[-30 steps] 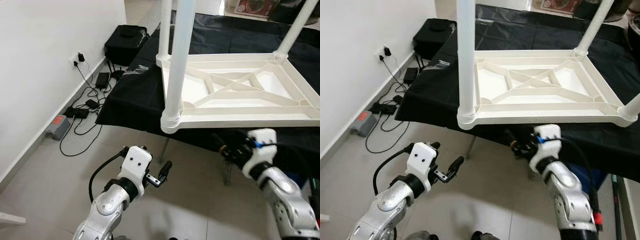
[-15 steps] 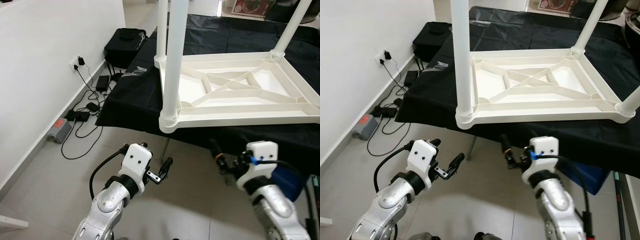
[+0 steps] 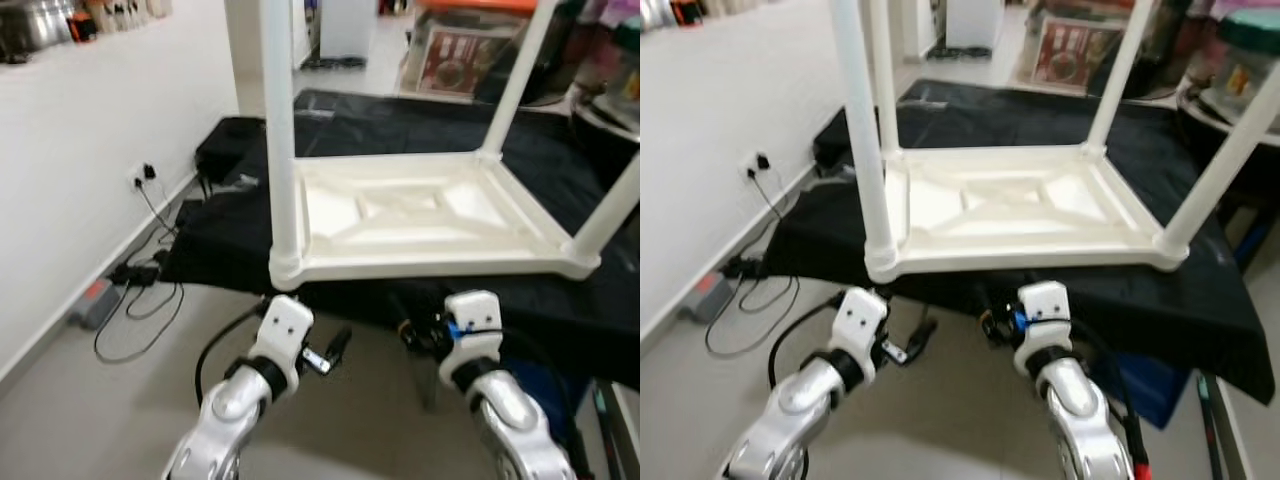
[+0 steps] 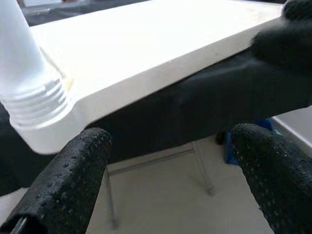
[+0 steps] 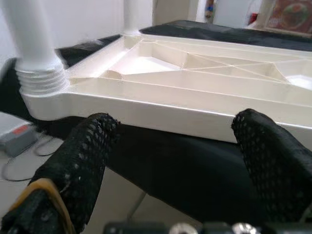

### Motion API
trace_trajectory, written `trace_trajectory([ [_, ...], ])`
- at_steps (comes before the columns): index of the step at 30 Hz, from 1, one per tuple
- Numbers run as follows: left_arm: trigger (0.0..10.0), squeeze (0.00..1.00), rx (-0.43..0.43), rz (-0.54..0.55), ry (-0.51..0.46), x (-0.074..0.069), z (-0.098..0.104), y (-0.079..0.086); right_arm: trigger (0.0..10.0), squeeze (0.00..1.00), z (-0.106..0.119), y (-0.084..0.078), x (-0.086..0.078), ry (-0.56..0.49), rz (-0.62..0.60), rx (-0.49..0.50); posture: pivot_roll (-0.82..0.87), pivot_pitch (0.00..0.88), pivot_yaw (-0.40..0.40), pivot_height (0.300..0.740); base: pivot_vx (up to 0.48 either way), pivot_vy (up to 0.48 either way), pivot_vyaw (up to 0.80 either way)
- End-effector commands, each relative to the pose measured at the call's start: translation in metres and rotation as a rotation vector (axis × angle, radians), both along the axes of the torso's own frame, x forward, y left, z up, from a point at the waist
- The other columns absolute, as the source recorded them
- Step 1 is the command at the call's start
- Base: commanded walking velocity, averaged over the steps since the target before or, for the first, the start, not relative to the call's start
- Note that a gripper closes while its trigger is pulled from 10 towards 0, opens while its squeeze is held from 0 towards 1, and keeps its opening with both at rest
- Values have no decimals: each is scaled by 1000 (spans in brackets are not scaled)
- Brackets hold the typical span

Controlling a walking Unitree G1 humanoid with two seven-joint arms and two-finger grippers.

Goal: Building children table

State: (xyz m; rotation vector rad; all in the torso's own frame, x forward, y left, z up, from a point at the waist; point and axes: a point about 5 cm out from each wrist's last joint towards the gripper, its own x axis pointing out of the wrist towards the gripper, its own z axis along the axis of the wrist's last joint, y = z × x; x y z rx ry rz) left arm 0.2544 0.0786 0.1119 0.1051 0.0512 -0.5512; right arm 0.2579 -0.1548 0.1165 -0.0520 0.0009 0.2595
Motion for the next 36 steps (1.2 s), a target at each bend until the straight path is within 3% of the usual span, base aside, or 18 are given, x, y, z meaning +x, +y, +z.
trace_trajectory([
  [1, 10000, 0, 13, 11, 1, 2, -4, 0, 10000, 0, -4, -3, 1, 13, -15, -12, 94, 0, -50, 740, 0, 0, 0],
  [15, 10000, 0, -10, 30, 3, 9, -16, -1, 10000, 0, -17, 1, 15, 36, -13, -5, 97, 0, -69, 740, 0, 0, 0],
  [22, 10000, 0, -16, 39, 5, 17, -20, -2, 10000, 0, -21, 16, 20, 51, 21, 7, 101, 0, -76, 740, 0, 0, 0],
  [36, 10000, 0, -5, 32, -20, 25, -20, -3, 10000, 0, -22, 12, 31, 59, -7, 23, 106, 0, -84, 740, 0, 0, 0],
])
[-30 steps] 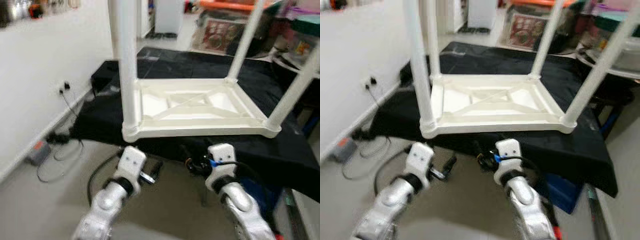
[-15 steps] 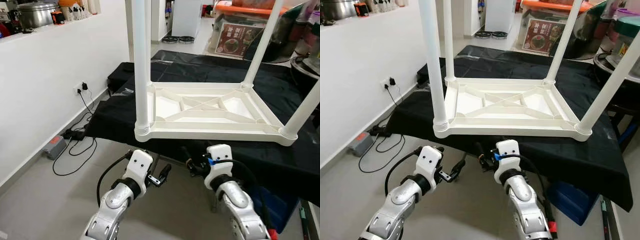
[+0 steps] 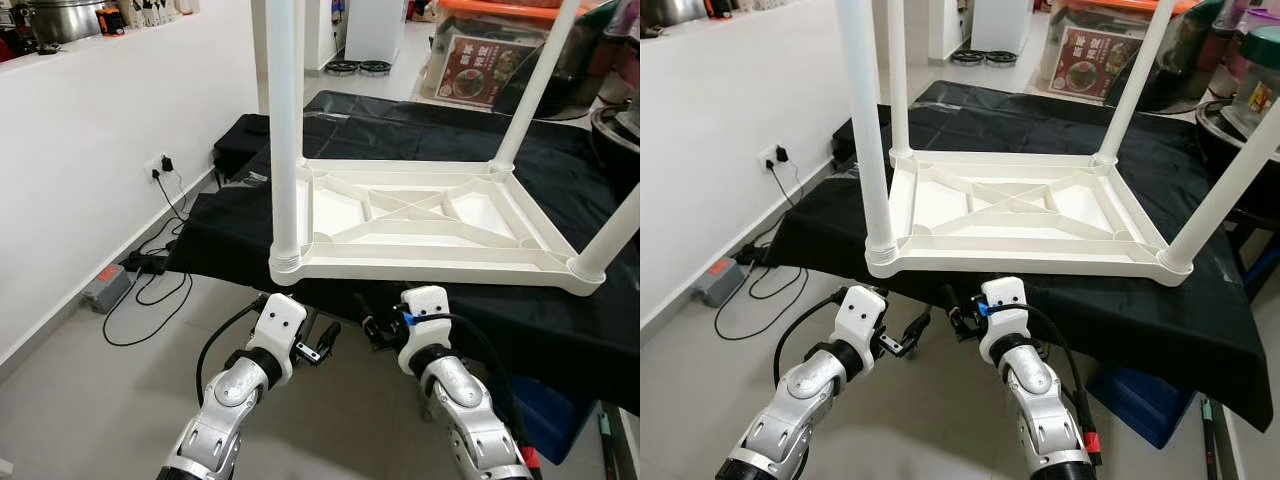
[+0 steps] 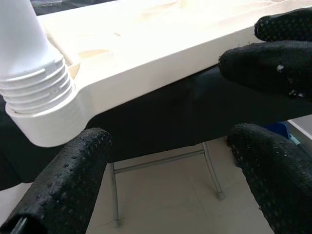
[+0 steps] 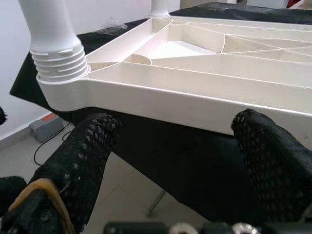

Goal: Building children table

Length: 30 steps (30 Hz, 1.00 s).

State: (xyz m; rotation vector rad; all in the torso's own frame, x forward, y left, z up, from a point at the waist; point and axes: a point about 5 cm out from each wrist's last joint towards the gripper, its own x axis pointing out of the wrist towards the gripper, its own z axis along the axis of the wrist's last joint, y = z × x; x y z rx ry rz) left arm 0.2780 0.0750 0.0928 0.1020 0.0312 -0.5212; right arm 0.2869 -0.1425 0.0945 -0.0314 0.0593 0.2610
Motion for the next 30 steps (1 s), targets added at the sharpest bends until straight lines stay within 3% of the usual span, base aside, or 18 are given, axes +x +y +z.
trace_trajectory([
  [1, 10000, 0, 4, -1, -2, 2, 0, 0, 10000, 0, 0, -1, 3, -1, -13, 11, 106, 0, -84, 740, 0, 0, 0],
  [21, 10000, 0, -12, 21, -36, 1, 6, 4, 10000, 0, 4, -8, 7, -22, -79, 25, 109, 0, -79, 740, 0, 0, -87],
  [25, 10000, 0, -24, 54, -56, -3, 10, 14, 10000, 0, 7, -21, 7, -32, -136, 44, 107, 0, -74, 740, 0, 0, 0],
  [26, 10000, 0, -48, 132, -55, -8, 9, 36, 10000, 0, 8, -35, 3, -41, -179, 33, 103, 0, -68, 740, 0, 0, 0],
  [27, 10000, 0, -48, 132, -55, -8, 9, 36, 10000, 0, 8, -35, 3, -41, -179, 33, 103, 0, -68, 740, 0, 0, 0],
  [29, 10000, 0, -39, 201, -46, -14, 6, 56, 10000, 0, 7, -45, -1, -43, -205, 21, 107, 0, -62, 740, 0, 0, 0],
  [30, 10000, 0, -39, 201, -46, -14, 6, 56, 10000, 0, 7, -45, -1, -43, -205, 21, 107, 0, -62, 740, 0, 0, 0],
])
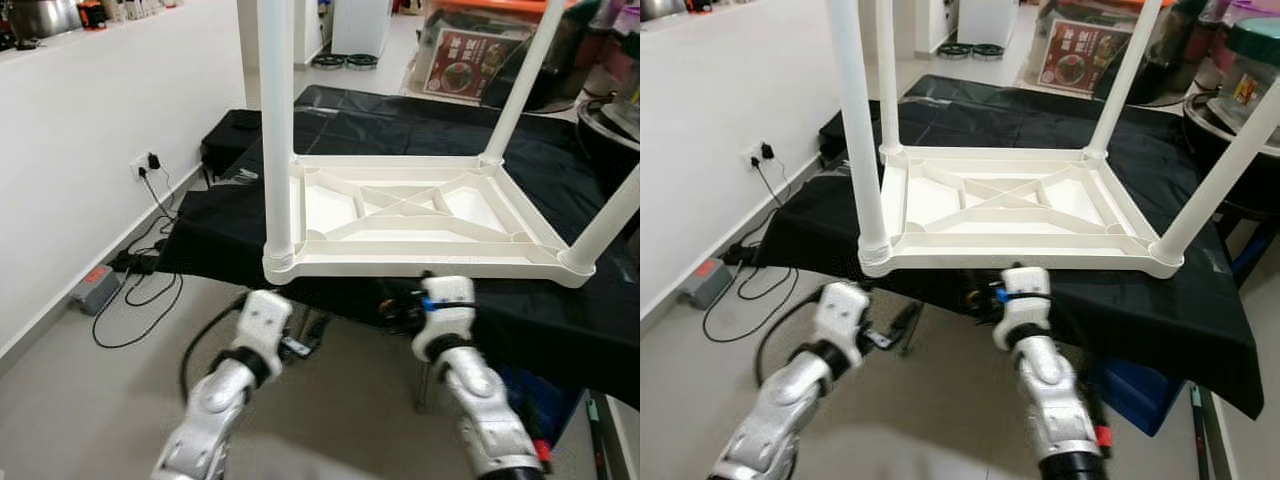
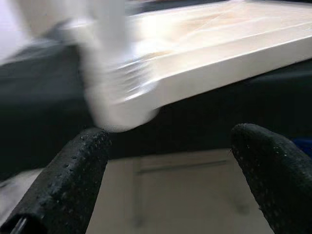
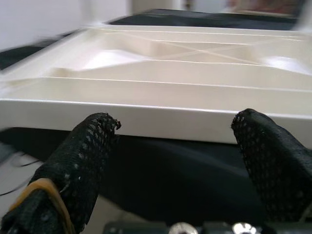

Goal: Building children table

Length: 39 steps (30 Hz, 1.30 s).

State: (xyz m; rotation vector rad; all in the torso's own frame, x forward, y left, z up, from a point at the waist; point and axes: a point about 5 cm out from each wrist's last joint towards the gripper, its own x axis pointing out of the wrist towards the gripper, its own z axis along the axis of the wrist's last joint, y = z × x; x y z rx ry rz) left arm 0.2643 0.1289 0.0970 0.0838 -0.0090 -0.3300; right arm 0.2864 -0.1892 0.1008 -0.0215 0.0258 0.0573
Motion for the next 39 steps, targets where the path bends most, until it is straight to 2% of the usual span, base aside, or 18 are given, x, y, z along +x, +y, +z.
trace_trajectory([
  [1, 10000, 0, -13, 29, 3, -2, 0, 7, 10000, 0, 1, -2, -3, -8, -10, 11, 107, 0, -62, 740, 0, 0, 0],
  [2, 10000, 0, -3, 53, 11, -4, -2, 14, 10000, 0, 0, -7, -5, -9, -30, 10, 110, 0, -66, 740, 0, 0, 0],
  [6, 10000, 0, 6, 89, 23, -7, -6, 24, 10000, 0, 0, -14, -9, -8, -63, 17, 105, 0, -56, 740, 0, 0, 0],
  [10, 10000, 0, -5, 99, 41, -9, -9, 27, 10000, 0, -1, -18, -11, -1, -81, 36, 102, 0, -48, 740, 0, 0, -200],
  [13, 10000, 0, -18, 104, 54, -11, -10, 28, 10000, 0, -1, -19, -11, -2, -87, 36, 103, 0, -48, 740, 0, 0, -800],
  [26, 10000, 0, -13, 97, 53, -12, -7, 27, 10000, 0, 3, -15, -7, -16, -79, 30, 109, 0, -54, 740, 0, 473, 0],
  [39, 10000, 0, -12, 107, 35, -11, 1, 26, 10000, 0, 9, -16, -6, -27, -78, 29, 109, 0, -57, 740, 0, 0, 0],
])
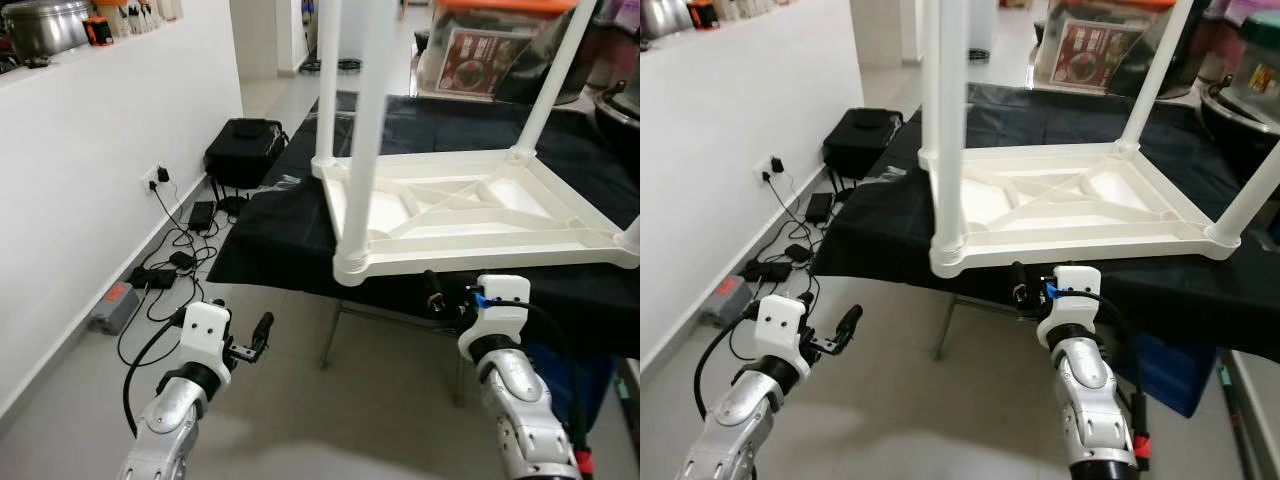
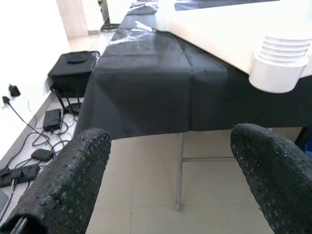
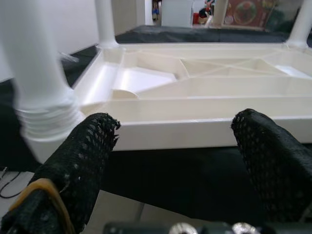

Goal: Building children table

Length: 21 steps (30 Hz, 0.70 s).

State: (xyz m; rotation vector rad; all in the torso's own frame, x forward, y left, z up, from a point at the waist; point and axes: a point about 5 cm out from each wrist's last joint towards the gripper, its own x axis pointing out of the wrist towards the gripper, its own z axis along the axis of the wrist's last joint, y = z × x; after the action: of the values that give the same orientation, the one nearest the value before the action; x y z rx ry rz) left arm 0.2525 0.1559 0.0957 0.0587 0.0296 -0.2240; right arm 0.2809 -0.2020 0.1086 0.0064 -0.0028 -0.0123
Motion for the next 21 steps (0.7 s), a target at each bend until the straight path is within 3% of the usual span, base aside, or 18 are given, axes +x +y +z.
trace_trajectory([
  [1, 10000, 0, 7, -1, -3, 1, 3, -1, 10000, 0, 2, -4, 0, 2, -8, 1, 109, 0, -57, 740, 0, 0, 0],
  [11, 10000, 0, 7, -20, -26, 3, 10, -5, 10000, 0, 2, -5, -1, 2, -19, 7, 104, 0, -51, 740, 0, 0, 0],
  [21, 10000, 0, 13, -40, -40, 3, 14, -6, 10000, 0, 1, -4, -3, 2, -35, 16, 100, 0, -40, 740, 336, 0, 0],
])
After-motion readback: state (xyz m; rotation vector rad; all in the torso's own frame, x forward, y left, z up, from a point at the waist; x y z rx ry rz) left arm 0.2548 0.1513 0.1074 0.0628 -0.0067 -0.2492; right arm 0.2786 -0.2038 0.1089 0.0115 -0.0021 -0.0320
